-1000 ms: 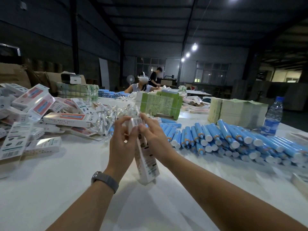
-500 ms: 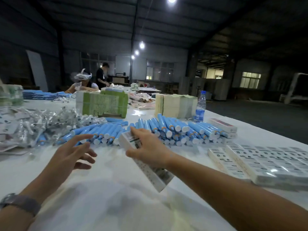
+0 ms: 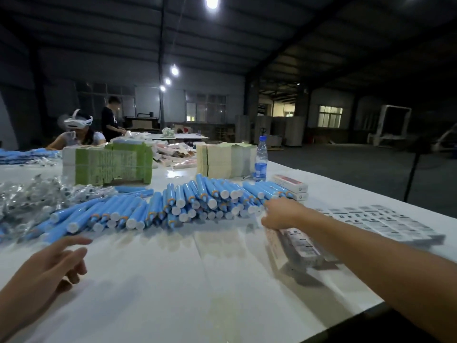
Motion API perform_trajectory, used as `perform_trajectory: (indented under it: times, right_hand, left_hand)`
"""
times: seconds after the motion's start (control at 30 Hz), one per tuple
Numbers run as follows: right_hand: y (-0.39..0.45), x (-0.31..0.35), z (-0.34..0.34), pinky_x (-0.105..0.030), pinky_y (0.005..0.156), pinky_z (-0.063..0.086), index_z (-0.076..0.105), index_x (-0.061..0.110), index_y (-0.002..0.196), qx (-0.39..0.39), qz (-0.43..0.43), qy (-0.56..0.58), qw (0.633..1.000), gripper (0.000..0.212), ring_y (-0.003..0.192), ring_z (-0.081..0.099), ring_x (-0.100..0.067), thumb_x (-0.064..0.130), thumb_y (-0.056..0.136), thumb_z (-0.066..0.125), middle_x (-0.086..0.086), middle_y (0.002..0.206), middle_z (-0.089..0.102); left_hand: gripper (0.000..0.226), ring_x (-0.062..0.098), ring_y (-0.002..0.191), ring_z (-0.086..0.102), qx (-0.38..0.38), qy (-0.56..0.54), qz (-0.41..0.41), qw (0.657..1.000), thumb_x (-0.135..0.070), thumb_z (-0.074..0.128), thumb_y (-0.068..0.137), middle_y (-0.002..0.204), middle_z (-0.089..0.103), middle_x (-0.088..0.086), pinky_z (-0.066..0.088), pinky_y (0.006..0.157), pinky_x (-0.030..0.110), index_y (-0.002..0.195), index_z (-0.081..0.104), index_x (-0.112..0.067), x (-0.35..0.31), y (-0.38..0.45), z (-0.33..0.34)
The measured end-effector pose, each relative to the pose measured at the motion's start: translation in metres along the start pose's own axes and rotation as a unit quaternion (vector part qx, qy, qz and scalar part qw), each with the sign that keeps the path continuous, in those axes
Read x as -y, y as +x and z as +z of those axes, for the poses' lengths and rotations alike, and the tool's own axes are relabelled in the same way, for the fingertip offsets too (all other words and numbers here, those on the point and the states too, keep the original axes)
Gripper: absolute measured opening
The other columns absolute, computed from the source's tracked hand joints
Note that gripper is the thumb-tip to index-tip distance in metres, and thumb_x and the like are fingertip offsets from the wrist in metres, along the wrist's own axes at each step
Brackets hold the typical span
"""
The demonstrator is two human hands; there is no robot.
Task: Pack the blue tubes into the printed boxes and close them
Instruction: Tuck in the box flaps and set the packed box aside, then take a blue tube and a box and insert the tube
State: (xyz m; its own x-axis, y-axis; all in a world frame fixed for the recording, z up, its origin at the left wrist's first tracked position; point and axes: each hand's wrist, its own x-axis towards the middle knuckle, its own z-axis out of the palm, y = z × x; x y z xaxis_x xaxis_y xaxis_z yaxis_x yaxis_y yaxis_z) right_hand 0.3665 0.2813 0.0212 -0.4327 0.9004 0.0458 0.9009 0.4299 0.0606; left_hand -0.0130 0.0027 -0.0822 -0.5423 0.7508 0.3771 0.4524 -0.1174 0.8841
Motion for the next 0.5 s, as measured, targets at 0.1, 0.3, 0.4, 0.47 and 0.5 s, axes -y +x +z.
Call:
perform_trajectory:
  times: [0.1,0.3,0.4,0.47,0.5]
  right_hand:
    - [-0.004,0.013,0.024,-0.037,0.089,0.050,0.053,0.016,0.129,0.018,-0.046,-0.012,0.999,0.048,0.113,0.055,-0.031,0.031,0.084,0.059,-0.010,0.127,0.054]
    - [-0.001,0.017,0.037,-0.039,0.081,0.044,0.058,0.016,0.126,-0.004,-0.068,-0.027,0.997,0.041,0.116,0.043,-0.033,0.021,0.085,0.060,-0.009,0.124,0.045]
    - [0.000,0.012,0.041,-0.038,0.081,0.046,0.060,0.013,0.122,0.008,-0.078,-0.056,0.995,0.037,0.113,0.046,-0.033,0.017,0.086,0.055,-0.011,0.120,0.055]
    - [0.002,0.009,0.040,-0.041,0.088,0.052,0.061,0.011,0.122,0.002,-0.085,-0.079,0.993,0.037,0.110,0.053,-0.032,0.012,0.086,0.052,-0.012,0.119,0.061]
    - [0.002,0.009,0.039,-0.042,0.090,0.053,0.062,0.011,0.122,-0.001,-0.090,-0.090,0.992,0.037,0.109,0.056,-0.032,0.010,0.086,0.052,-0.012,0.119,0.063]
  left_hand:
    - [0.029,0.022,0.052,0.055,0.004,0.002,-0.002,1.000,-0.014,0.052,0.102,0.066,0.064,0.015,0.044,0.053,0.022,0.099,0.072,-0.035,0.001,0.000,-0.001]
    - [0.026,0.017,0.050,0.055,0.013,0.009,0.014,1.000,-0.014,0.053,0.101,0.066,0.063,0.014,0.043,0.045,0.016,0.099,0.072,-0.031,-0.004,-0.006,-0.001]
    - [0.024,0.019,0.052,0.055,0.013,0.010,0.011,1.000,-0.017,0.052,0.102,0.067,0.063,0.014,0.044,0.046,0.017,0.101,0.072,-0.031,-0.006,-0.007,-0.001]
    - [0.020,0.018,0.051,0.056,0.017,0.018,0.012,1.000,-0.020,0.054,0.101,0.067,0.064,0.014,0.044,0.046,0.017,0.103,0.071,-0.030,-0.005,-0.007,-0.001]
    - [0.018,0.017,0.051,0.056,0.018,0.023,0.012,1.000,-0.023,0.055,0.099,0.067,0.064,0.013,0.044,0.047,0.016,0.104,0.071,-0.029,-0.005,-0.008,-0.003]
